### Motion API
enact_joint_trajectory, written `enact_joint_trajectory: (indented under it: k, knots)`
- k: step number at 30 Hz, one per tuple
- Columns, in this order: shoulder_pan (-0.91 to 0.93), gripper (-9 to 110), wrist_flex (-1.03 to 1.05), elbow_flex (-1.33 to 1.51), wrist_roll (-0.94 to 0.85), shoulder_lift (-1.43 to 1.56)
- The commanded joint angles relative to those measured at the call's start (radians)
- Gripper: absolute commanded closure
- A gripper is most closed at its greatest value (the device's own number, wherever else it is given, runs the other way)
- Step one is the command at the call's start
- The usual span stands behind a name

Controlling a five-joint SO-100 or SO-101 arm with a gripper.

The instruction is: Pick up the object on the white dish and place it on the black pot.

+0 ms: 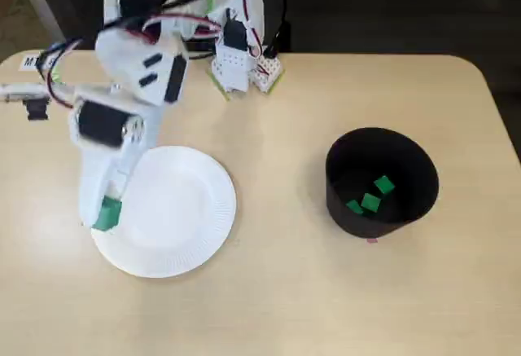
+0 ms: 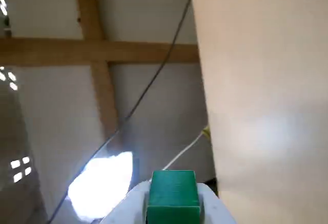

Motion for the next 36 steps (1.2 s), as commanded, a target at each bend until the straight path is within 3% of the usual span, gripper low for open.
enact_joint_trajectory:
  k: [1, 12, 21, 28, 36]
  knots:
    - [-0.054, 102, -0.097, 0.009, 0.018, 0.147]
    - [-0.449, 102, -0.420, 0.497, -0.011, 0.551]
    - [-0.811, 102, -0.531, 0.933, -0.107, 0.626]
    - [-0.917, 102, -0.555, 1.123, -0.132, 0.557]
    - [-0.969, 102, -0.525, 1.127, -0.199, 0.405]
